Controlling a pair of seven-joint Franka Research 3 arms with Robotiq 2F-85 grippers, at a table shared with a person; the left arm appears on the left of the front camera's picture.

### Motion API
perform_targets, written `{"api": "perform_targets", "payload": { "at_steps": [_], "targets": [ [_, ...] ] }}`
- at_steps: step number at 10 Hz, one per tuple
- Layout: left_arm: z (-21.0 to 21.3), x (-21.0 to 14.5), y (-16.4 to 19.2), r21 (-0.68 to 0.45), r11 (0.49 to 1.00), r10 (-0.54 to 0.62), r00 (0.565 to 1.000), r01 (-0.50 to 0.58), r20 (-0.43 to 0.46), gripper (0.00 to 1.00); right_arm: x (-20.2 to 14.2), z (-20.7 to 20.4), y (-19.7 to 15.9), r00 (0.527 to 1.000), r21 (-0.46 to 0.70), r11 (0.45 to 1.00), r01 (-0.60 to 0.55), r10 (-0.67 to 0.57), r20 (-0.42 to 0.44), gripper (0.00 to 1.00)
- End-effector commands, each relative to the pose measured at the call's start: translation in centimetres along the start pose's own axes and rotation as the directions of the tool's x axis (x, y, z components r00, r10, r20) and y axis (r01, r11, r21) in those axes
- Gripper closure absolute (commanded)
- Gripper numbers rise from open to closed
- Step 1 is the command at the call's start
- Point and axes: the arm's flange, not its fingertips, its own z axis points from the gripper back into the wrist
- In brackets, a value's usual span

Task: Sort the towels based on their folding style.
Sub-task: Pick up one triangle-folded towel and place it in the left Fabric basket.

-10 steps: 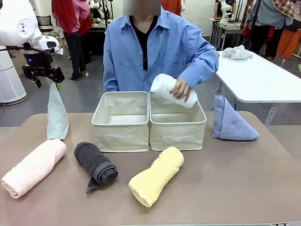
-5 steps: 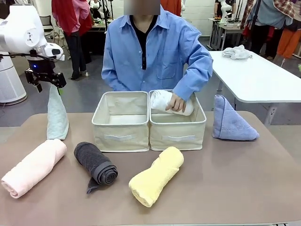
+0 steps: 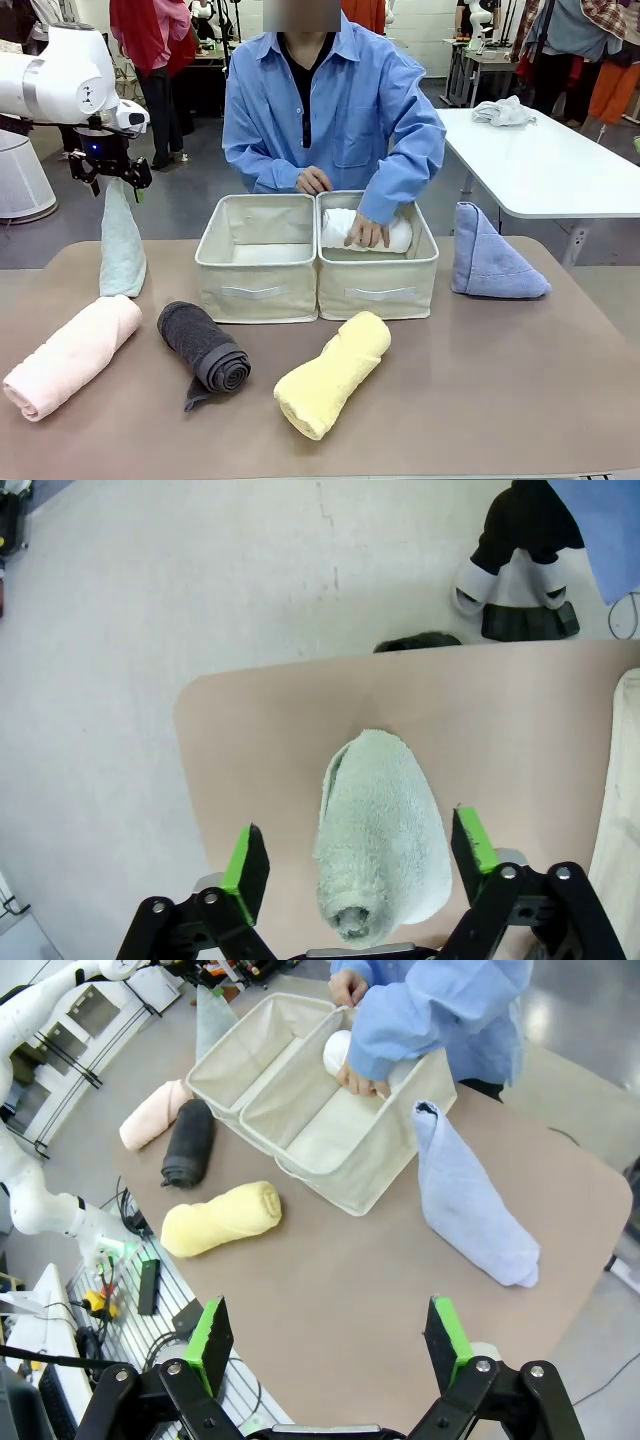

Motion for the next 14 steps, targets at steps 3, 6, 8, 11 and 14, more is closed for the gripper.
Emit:
{"api": "perform_targets", "payload": {
  "at_steps": [3,6,8,11,14],
  "targets": [
    [0.1,1.1,0.7,0.049,0.997,0.068,0.997,-0.066,-0.032,1.00,-0.1,-0.1,-0.1,1.000,0.009,1.000,0.000,-0.001,0.019,0.00],
    [0.4,1.1,1.2,0.034,0.997,0.076,0.995,-0.074,-0.062,0.92,-0.1,-0.1,-0.1,1.000,0.009,1.000,0.000,-0.001,0.019,0.00],
    [0.5,1.0,1.2,0.029,0.996,0.081,0.994,-0.079,-0.070,1.00,-0.1,-0.1,-0.1,1.000,0.009,1.000,0.000,-0.001,0.019,0.00],
    [0.8,1.1,1.4,0.027,0.996,0.091,0.993,-0.089,-0.076,1.00,-0.1,-0.1,-0.1,1.000,0.009,1.000,0.000,-0.001,0.019,0.00],
    [12.6,-2.9,3.1,-0.168,0.982,-0.095,0.995,0.090,-0.018,1.00,-0.1,-0.1,-0.1,1.000,0.009,1.000,0.000,-0.001,0.019,0.00]
  ]
}}
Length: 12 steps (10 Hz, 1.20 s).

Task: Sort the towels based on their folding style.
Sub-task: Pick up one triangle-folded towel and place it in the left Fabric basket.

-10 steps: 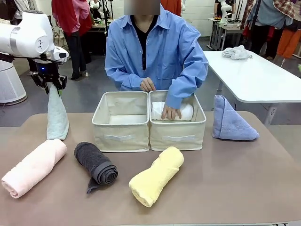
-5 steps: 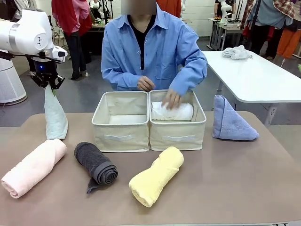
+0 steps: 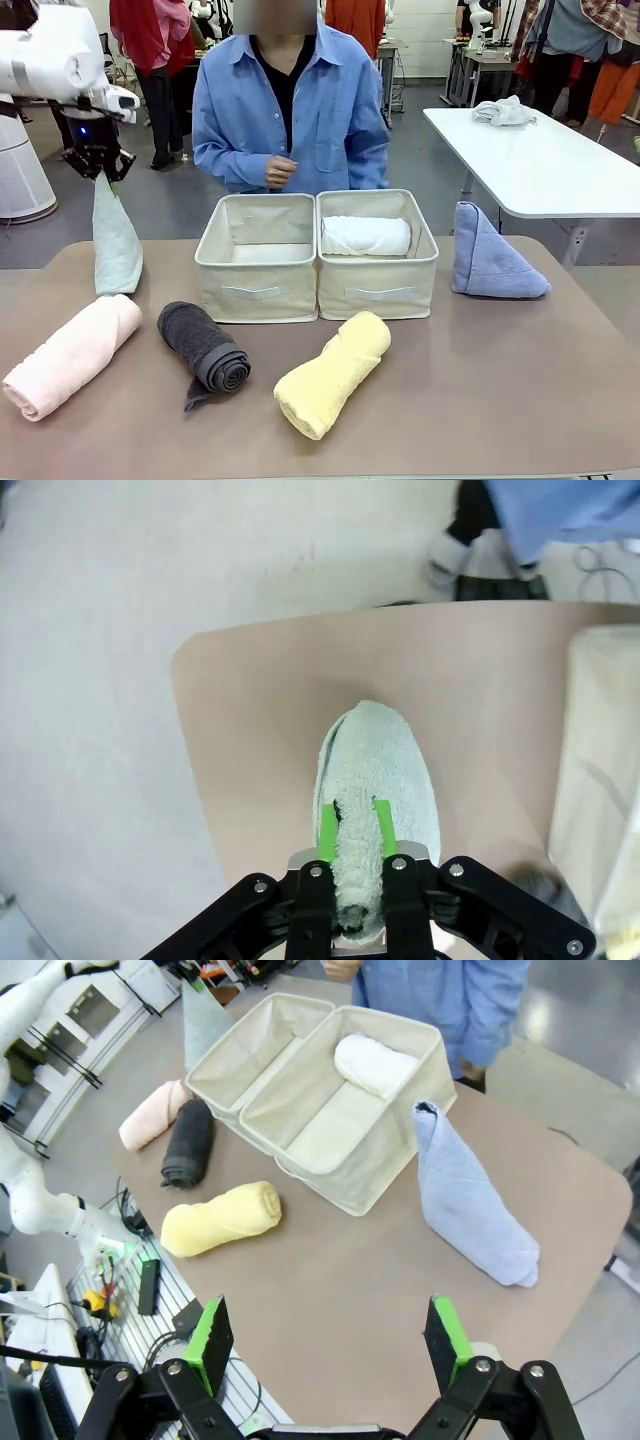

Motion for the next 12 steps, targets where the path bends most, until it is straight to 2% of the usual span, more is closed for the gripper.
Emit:
{"api": "perform_targets", "payload": {
  "at_steps": [1,3,5,6,7,9,10,11,12],
  "targets": [
    [10.5,-4.6,1.3,-0.124,0.978,-0.162,0.984,0.171,0.074,1.00,0.0,-0.1,-0.1,1.000,0.009,1.000,0.000,0.000,0.019,0.00],
    [15.3,-7.8,1.1,-0.112,0.969,-0.213,0.973,0.221,0.085,1.00,0.0,-0.1,-0.1,1.000,0.009,1.000,0.000,0.000,0.019,0.00],
    [15.8,-10.2,0.8,-0.121,0.959,-0.253,0.966,0.257,0.048,1.00,0.0,-0.1,-0.1,1.000,0.009,1.000,0.000,0.000,0.019,0.00],
    [14.4,-11.1,1.3,-0.136,0.966,-0.215,0.976,0.218,0.039,1.00,0.0,-0.1,-0.1,1.000,0.009,1.000,0.000,0.000,0.019,0.00],
    [18.2,-10.1,0.5,-0.100,0.967,-0.229,0.971,0.236,0.074,1.00,0.0,-0.1,-0.1,1.000,0.009,1.000,0.000,0.000,0.019,0.00],
    [18.2,-10.1,0.5,-0.100,0.967,-0.229,0.971,0.236,0.074,1.00,0.0,-0.1,-0.1,1.000,0.009,1.000,0.000,0.000,0.019,0.00],
    [16.6,-10.3,0.5,-0.109,0.966,-0.229,0.972,0.233,0.047,0.85,0.0,-0.1,-0.1,1.000,0.009,1.000,0.000,0.000,0.019,0.00],
    [17.5,-10.5,-1.3,-0.053,0.966,-0.246,0.963,0.253,0.107,0.85,0.0,-0.1,-0.1,1.000,0.009,1.000,0.000,0.000,0.019,0.00],
    [18.1,-10.4,-3.4,-0.045,0.945,-0.317,0.942,0.323,0.106,0.85,0.0,-0.1,-0.1,1.000,0.009,1.000,0.000,0.000,0.019,0.00]
  ]
}}
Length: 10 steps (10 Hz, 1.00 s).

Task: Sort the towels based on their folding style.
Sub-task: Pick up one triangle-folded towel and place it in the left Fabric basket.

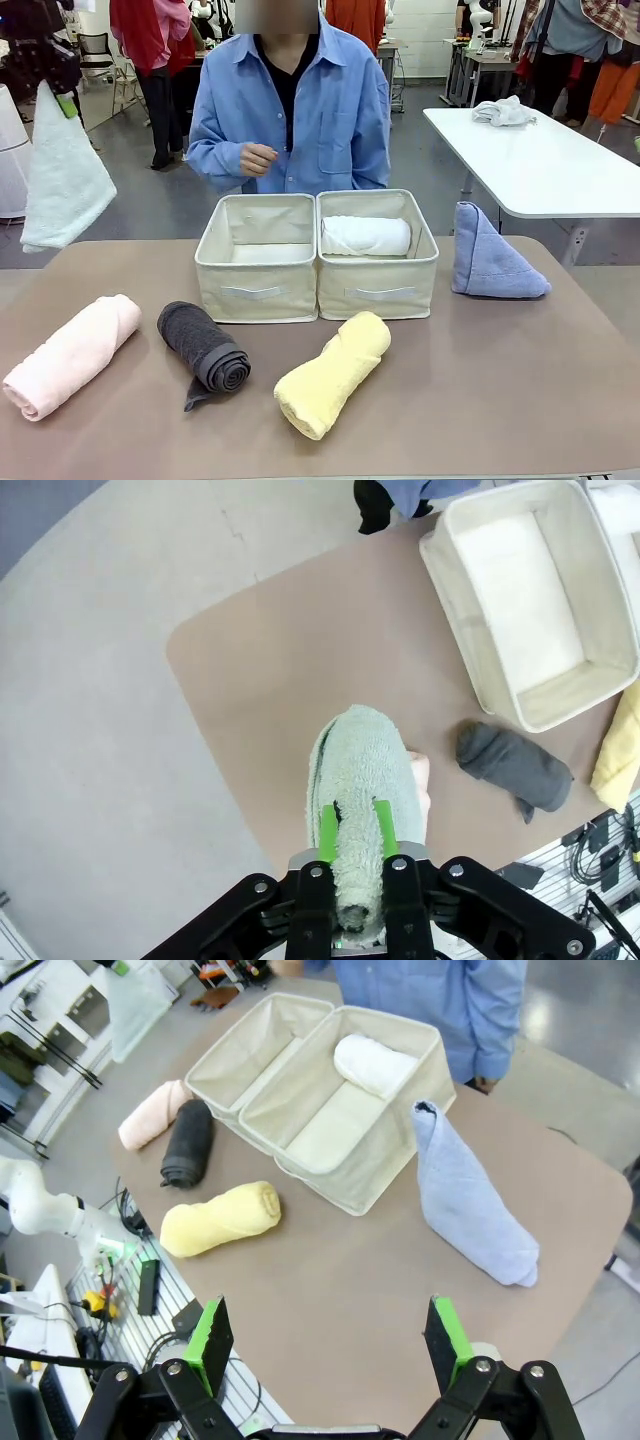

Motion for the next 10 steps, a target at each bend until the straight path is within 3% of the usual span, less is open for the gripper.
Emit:
{"api": "perform_targets", "payload": {
  "at_steps": [1,3,4,5,6,7,8,10],
  "targets": [
    [0.4,0.9,-3.9,0.026,0.992,-0.128,0.992,0.127,0.006,0.85,0.0,-0.1,0.0,1.000,0.010,1.000,-0.001,0.001,0.019,0.00],
    [-0.2,2.3,-7.7,-0.051,0.952,-0.304,0.952,0.302,-0.032,0.85,0.0,-0.1,0.0,1.000,0.010,1.000,-0.001,0.001,0.019,0.00],
    [-0.1,0.3,-6.0,-0.043,0.938,-0.346,0.921,0.344,-0.178,0.85,0.0,-0.1,0.0,1.000,0.010,1.000,-0.001,0.001,0.019,0.00],
    [1.1,-4.7,-2.1,-0.011,0.936,-0.345,0.913,0.351,-0.216,0.85,0.0,-0.1,0.0,1.000,0.010,1.000,-0.001,0.001,0.019,0.00],
    [1.9,-10.8,1.2,0.040,0.941,-0.322,0.926,0.336,-0.197,0.85,0.0,-0.1,0.0,1.000,0.010,1.000,-0.001,0.001,0.019,0.00],
    [2.0,-15.6,2.7,0.060,0.971,-0.224,0.966,0.233,-0.129,0.85,0.0,-0.1,0.0,1.000,0.010,1.000,-0.001,0.001,0.019,0.00],
    [2.0,-17.3,3.8,0.054,0.985,-0.161,0.982,0.167,-0.094,0.85,0.0,-0.1,0.0,1.000,0.010,1.000,-0.001,0.001,0.019,0.00],
    [1.5,-17.5,4.7,0.018,0.990,-0.139,0.987,0.141,-0.080,0.85,0.0,-0.1,0.0,1.000,0.010,1.000,-0.001,0.001,0.019,0.00]
  ]
}}
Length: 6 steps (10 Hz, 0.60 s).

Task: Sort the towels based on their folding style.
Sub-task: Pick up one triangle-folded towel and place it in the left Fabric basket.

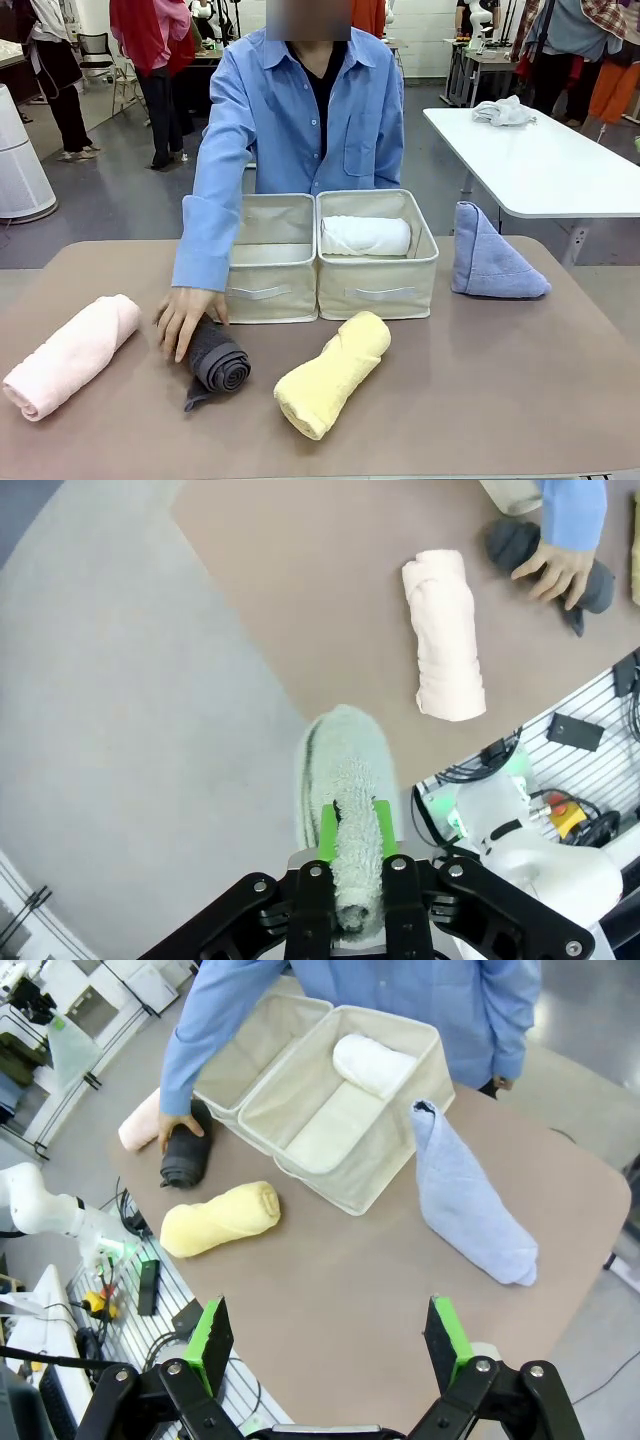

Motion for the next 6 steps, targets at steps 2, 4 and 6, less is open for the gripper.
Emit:
{"api": "perform_targets", "payload": {
  "at_steps": [2,4,6],
  "targets": [
    [-1.48,2.38,-0.60,-0.014,0.999,0.030,0.999,-0.030,0.044,0.85,0.03,-0.14,0.02,1.000,0.011,1.000,-0.004,0.003,0.019,0.00],
    [-1.68,2.51,-0.46,-0.031,0.999,0.035,0.999,-0.034,0.042,0.85,0.03,-0.14,0.02,1.000,0.011,1.000,-0.004,0.003,0.019,0.00],
    [-1.69,2.77,-0.46,-0.036,0.999,0.030,0.998,-0.028,0.053,0.85,0.03,-0.14,0.02,1.000,0.011,1.000,-0.004,0.003,0.019,0.00]
  ]
}}
